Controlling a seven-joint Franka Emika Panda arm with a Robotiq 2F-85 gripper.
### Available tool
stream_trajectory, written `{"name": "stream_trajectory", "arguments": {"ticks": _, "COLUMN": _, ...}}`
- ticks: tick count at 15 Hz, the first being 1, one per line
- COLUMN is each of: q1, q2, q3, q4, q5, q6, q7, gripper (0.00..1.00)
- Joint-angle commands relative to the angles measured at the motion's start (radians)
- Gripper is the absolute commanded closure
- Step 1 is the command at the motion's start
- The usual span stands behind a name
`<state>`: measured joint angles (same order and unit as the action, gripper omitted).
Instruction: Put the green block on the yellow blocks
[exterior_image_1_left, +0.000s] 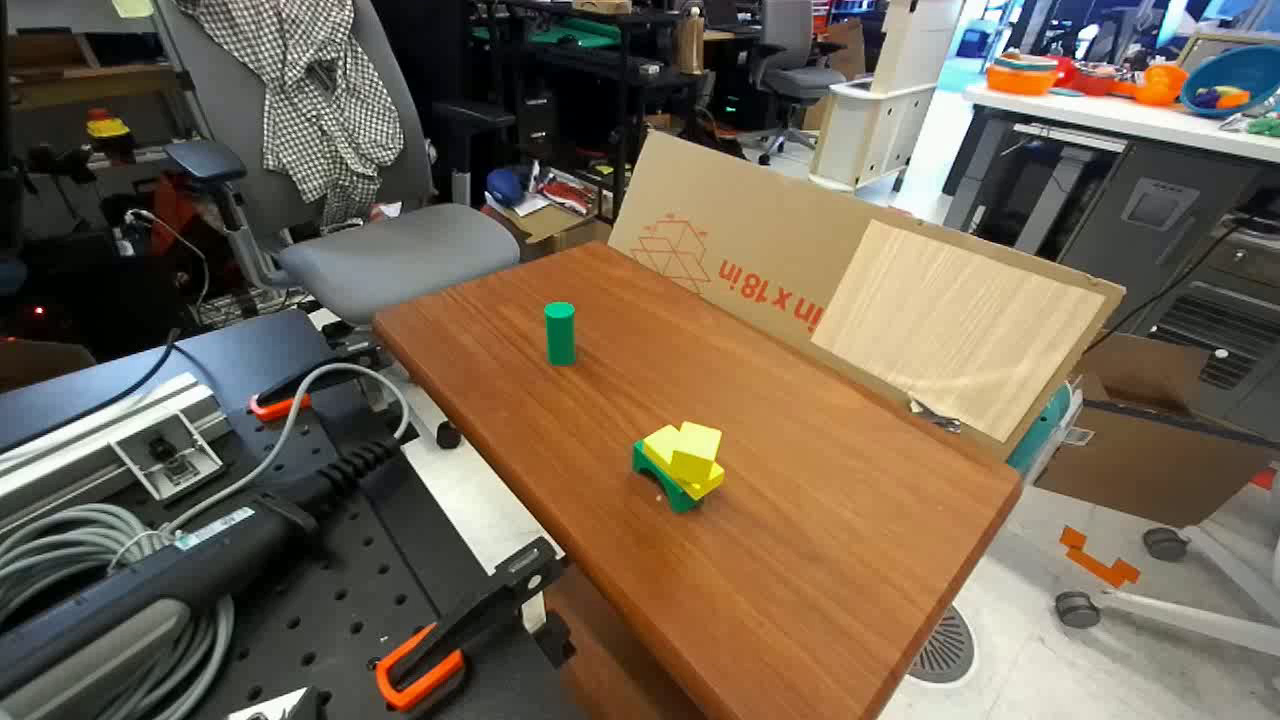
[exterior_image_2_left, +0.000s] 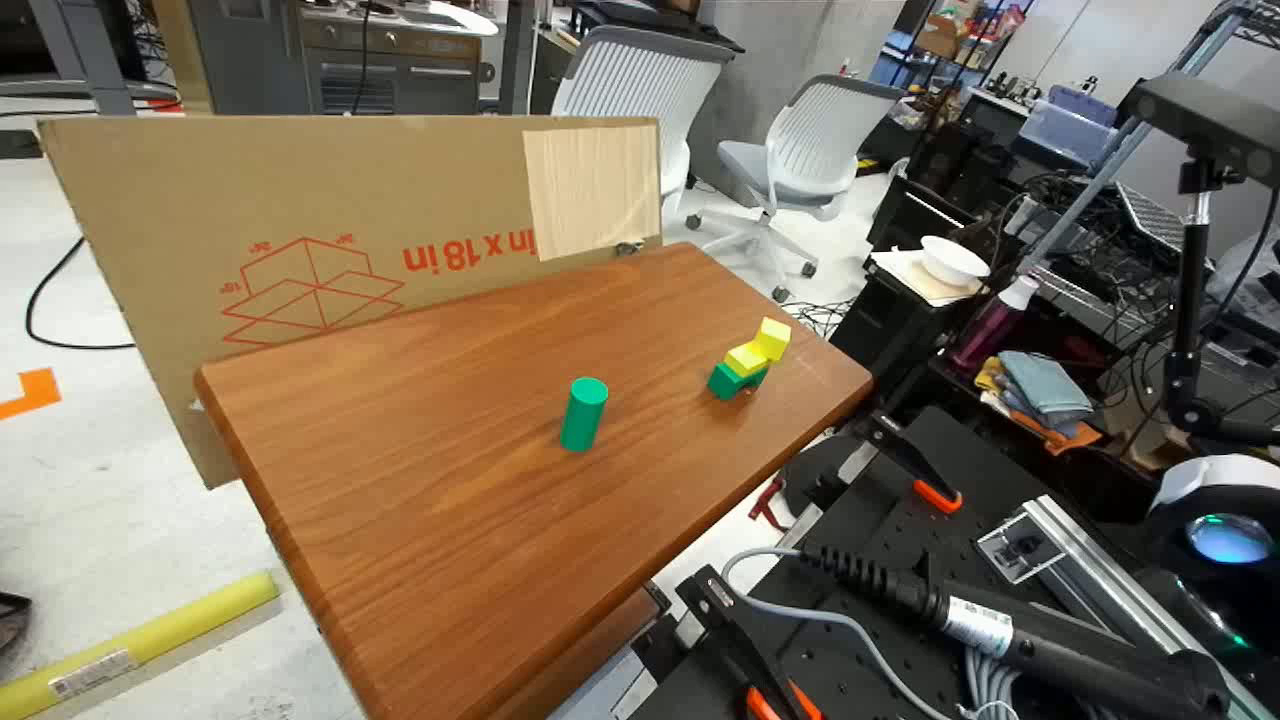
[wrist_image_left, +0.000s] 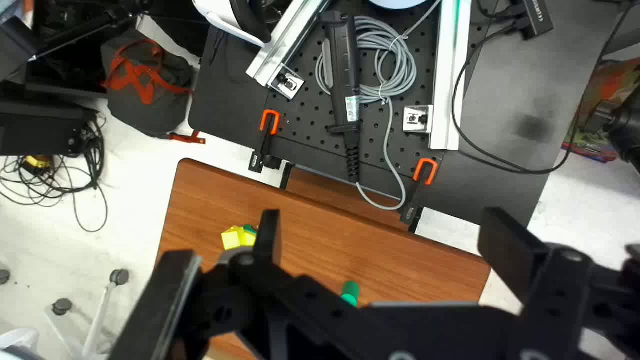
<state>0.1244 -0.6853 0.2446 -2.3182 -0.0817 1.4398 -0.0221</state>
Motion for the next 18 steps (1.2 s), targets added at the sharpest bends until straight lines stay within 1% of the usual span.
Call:
{"name": "stream_trajectory", "arguments": {"ticks": 1, "q1": 0.029, "q2": 0.006, "q3": -0.02, "q4": 0.003, "q5": -0.01, "q6": -0.003, "q7": 0.015, "gripper": 0.0}}
{"name": "stream_trajectory", "arguments": {"ticks": 15, "q1": 0.029, "q2": 0.006, "q3": -0.02, "q4": 0.003, "q5": -0.01, "q6": -0.003, "q7": 0.015, "gripper": 0.0}}
{"name": "stream_trajectory", "arguments": {"ticks": 16, "q1": 0.021, "q2": 0.009, "q3": -0.027, "q4": 0.005, "q5": 0.028, "q6": -0.008, "q7": 0.045, "gripper": 0.0}}
{"name": "stream_trajectory", "arguments": {"ticks": 18, "q1": 0.022, "q2": -0.002, "q3": -0.035, "q4": -0.03, "q5": 0.018, "q6": 0.034, "q7": 0.039, "gripper": 0.0}}
